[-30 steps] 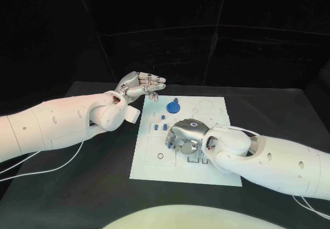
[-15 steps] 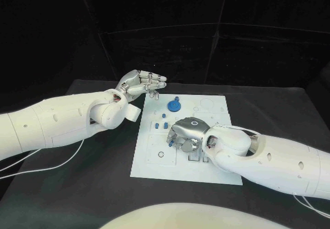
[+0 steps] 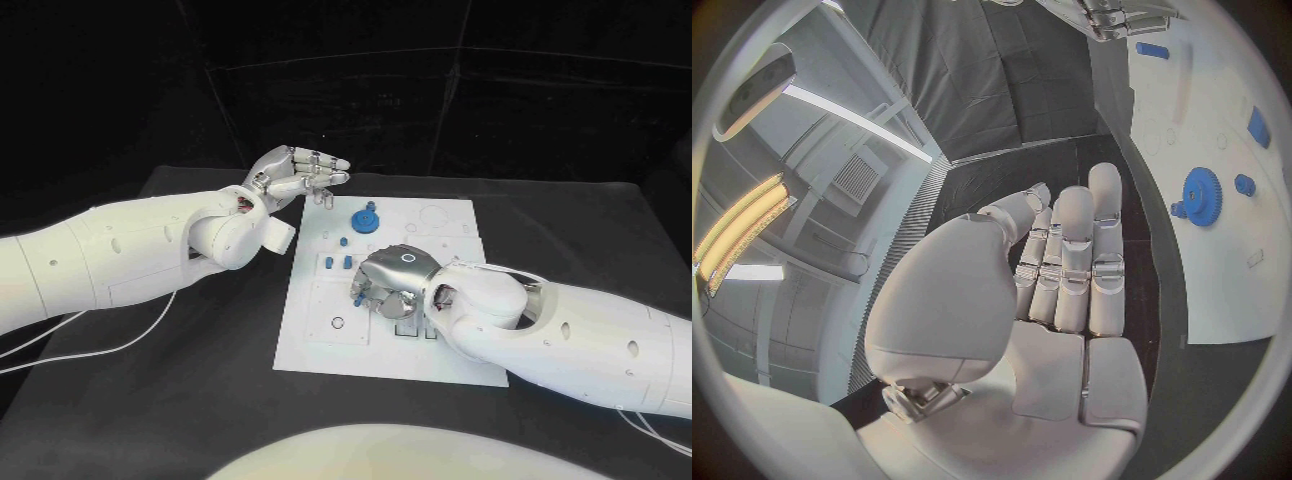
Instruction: Assemble the parts on the task board
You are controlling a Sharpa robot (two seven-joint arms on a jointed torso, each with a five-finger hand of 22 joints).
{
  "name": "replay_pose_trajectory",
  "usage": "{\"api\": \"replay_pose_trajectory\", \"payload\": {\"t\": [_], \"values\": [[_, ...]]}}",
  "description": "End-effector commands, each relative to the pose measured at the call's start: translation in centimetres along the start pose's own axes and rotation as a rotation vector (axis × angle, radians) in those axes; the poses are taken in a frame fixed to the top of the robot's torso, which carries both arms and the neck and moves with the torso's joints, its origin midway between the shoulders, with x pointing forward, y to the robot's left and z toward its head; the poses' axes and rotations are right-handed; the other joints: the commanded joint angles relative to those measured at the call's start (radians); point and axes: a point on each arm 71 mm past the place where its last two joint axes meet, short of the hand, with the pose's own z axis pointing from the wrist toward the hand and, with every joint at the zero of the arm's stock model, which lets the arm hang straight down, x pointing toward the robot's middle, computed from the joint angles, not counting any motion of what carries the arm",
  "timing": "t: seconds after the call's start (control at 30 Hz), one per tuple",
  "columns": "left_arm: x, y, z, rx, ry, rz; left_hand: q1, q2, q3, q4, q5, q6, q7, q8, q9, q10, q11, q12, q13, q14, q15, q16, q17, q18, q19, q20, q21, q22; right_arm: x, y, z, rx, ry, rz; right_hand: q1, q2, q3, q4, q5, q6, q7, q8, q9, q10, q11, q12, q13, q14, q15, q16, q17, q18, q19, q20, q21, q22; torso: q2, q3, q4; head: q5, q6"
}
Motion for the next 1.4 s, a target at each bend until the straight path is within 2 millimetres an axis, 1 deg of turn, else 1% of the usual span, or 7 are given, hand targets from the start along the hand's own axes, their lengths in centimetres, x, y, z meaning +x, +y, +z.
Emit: {"api": "replay_pose_trajectory", "payload": {"t": [0.03, 0.4, 0.67, 0.9, 1.0, 1.13, 1.4], "values": [[0.1, -0.1, 0.0, 0.002, 0.013, -0.01, -0.006, 0.0, -0.005, -0.003, 0.0, -0.004, 0.006, 0.002, -0.001, -0.006, 0.0, 0.006, -0.001, -0.008, -0.002, -0.004, -0.001, 0.012, -0.006, 0.003, -0.005, -0.002, 0.1, 0.2, 0.2, 0.004, 0.018, -0.022, -0.008, -0.004, 0.005, 0.001, 0.001, 0.001, 0.007, -0.004, 0.0, 0.004, 0.002, -0.004, 0.001, 0.04, -0.003, 0.002, -0.001, -0.013, 0.006, 0.004, 0.004, 0.0, 0.0, -0.0005, -0.0008, -0.001, -0.001], [0.1, -0.1, 0.0, -0.001, 0.014, -0.011, -0.006, 0.0, -0.005, -0.003, 0.0, -0.004, 0.006, 0.002, -0.001, -0.006, 0.0, 0.006, -0.001, -0.008, -0.002, -0.004, -0.001, 0.012, -0.006, 0.003, -0.005, -0.002, 0.3, 0.7, 0.7, 0.002, 0.056, -0.039, -0.017, -0.008, 0.003, 0.002, -0.002, 0.003, 0.006, -0.004, 0.001, 0.005, 0.002, -0.005, 0.0, 0.04, -0.003, 0.001, -0.004, -0.013, 0.005, 0.005, 0.004, 0.0, -0.001, -0.0013, 0.0011, -0.007, -0.007], [0.1, -0.1, 0.0, -0.003, 0.016, -0.011, -0.007, 0.0, -0.006, -0.003, 0.0, -0.005, 0.006, 0.002, -0.001, -0.008, 0.0, 0.007, -0.001, -0.009, -0.001, -0.004, -0.001, 0.012, -0.007, 0.004, -0.005, -0.002, 0.3, 0.8, 0.8, 0.003, 0.048, -0.038, -0.026, -0.012, 0.002, 0.002, -0.004, -0.001, 0.007, -0.007, 0.0, 0.001, 0.003, -0.009, -0.001, 0.039, -0.002, -0.001, -0.008, -0.012, 0.002, 0.005, 0.001, -0.005, 0.0, -0.0001, 0.0008, -0.008, -0.006], [0.1, -0.1, 0.0, -0.004, 0.017, -0.012, -0.007, 0.0, -0.006, -0.003, 0.0, -0.006, 0.006, 0.002, -0.001, -0.008, 0.0, 0.007, -0.001, -0.009, -0.001, -0.003, -0.001, 0.012, -0.007, 0.004, -0.006, -0.002, 0.2, 0.6, 0.8, 0.017, 0.041, -0.038, -0.052, -0.026, 0.002, 0.007, -0.011, -0.032, 0.018, -0.025, -0.008, -0.032, 0.015, -0.032, -0.013, 0.035, 0.007, -0.007, -0.02, -0.01, -0.008, 0.012, -0.007, -0.018, 0.0, -0.0001, 0.0005, -0.008, -0.005], [0.1, -0.1, 0.1, -0.004, 0.017, -0.012, -0.007, 0.0, -0.006, -0.003, 0.0, -0.006, 0.006, 0.002, -0.001, -0.008, 0.0, 0.007, -0.001, -0.009, -0.001, -0.003, -0.001, 0.012, -0.007, 0.004, -0.006, -0.002, 0.2, 0.5, 0.8, 0.019, 0.033, -0.036, -0.069, -0.039, -0.002, 0.011, -0.007, -0.056, 0.028, -0.03, -0.012, -0.064, 0.026, -0.049, -0.023, 0.032, 0.016, -0.013, -0.029, -0.005, -0.023, 0.018, -0.022, -0.044, 0.0, -0.0001, 0.0005, -0.008, -0.005], [0.1, -0.1, 0.1, -0.005, 0.017, -0.012, -0.007, 0.0, -0.006, -0.003, 0.0, -0.006, 0.006, 0.002, -0.001, -0.008, 0.0, 0.007, -0.001, -0.009, -0.001, -0.003, -0.001, 0.012, -0.007, 0.004, -0.006, -0.002, 0.0, 0.5, 0.7, 0.017, 0.008, -0.026, -0.088, -0.062, -0.024, 0.015, -0.001, -0.109, 0.034, -0.03, -0.014, -0.152, 0.043, -0.076, -0.047, -0.002, 0.031, -0.076, -0.118, 0.017, -0.086, 0.032, -0.097, -0.166, 0.0, -0.0001, 0.0006, -0.008, -0.004], [0.0, -0.1, 0.0, -0.007, 0.016, -0.011, -0.007, 0.0, -0.006, -0.003, 0.0, -0.006, 0.006, 0.002, -0.001, -0.008, 0.0, 0.007, -0.001, -0.009, -0.001, -0.003, -0.001, 0.012, -0.007, 0.004, -0.006, -0.002, -0.4, 0.2, -0.4, 0.017, -0.037, 0.025, -0.093, -0.066, -0.048, 0.016, 0.005, -0.149, 0.031, -0.029, -0.013, -0.178, 0.043, -0.059, -0.052, -0.018, 0.031, -0.099, -0.153, 0.023, -0.104, 0.035, -0.123, -0.201, -0.001, 0.001, 0.0, -0.007, -0.001]]}}
